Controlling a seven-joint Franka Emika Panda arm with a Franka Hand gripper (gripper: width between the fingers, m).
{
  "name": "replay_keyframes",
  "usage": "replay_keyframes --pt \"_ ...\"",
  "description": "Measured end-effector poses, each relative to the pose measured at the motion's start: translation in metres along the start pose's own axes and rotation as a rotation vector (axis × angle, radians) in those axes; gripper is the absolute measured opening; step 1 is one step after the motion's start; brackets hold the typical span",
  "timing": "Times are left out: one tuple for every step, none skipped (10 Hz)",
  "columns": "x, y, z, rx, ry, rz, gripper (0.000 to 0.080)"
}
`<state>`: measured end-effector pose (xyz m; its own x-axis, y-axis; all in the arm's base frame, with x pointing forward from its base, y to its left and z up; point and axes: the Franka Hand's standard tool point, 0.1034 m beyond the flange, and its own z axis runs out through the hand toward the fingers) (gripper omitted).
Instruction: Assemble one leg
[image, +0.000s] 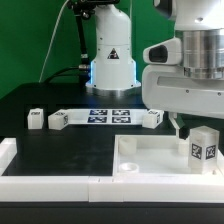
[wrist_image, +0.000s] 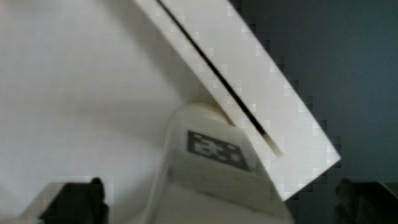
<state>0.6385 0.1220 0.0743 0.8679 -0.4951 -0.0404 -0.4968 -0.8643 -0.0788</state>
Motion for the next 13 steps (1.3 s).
replay_keyframes --pt "0.0012 0.0009 -0.0004 0.0 0.001 -0.119 0.0649" --pt "0.0033 0.003 -0.0008 0.0 0.002 -0.254 0.0649" --pt "0.0035 0.0033 -0.0008 -0.005 0.004 -0.358 0.0649" --pt "0.0055 0.0024 -0.0015 -0.016 0.02 -0.477 0.0649" --pt "0.0063 0.0032 -0.0018 -0.032 0.026 -0.586 0.0649" --pt "0.0072 0.0043 -0.0019 -0.042 0.026 -0.701 0.0649" --pt "0.0076 0.0046 -0.0015 -0.045 0.028 -0.798 0.0649" --pt "0.0085 0.0058 -0.0016 -0.045 0.027 -0.827 0.0649" --pt "0.0086 0.006 -0.0016 -0.045 0.027 -0.828 0.0622" --pt "0.0086 0.006 -0.0016 -0.045 0.027 -0.827 0.0622" --pt "0.0086 0.006 -0.0016 -0.045 0.027 -0.827 0.045" --pt "0.0086 0.006 -0.0016 -0.045 0.027 -0.827 0.045" --pt "0.0085 0.0058 -0.0016 -0.043 0.027 -0.804 0.0287"
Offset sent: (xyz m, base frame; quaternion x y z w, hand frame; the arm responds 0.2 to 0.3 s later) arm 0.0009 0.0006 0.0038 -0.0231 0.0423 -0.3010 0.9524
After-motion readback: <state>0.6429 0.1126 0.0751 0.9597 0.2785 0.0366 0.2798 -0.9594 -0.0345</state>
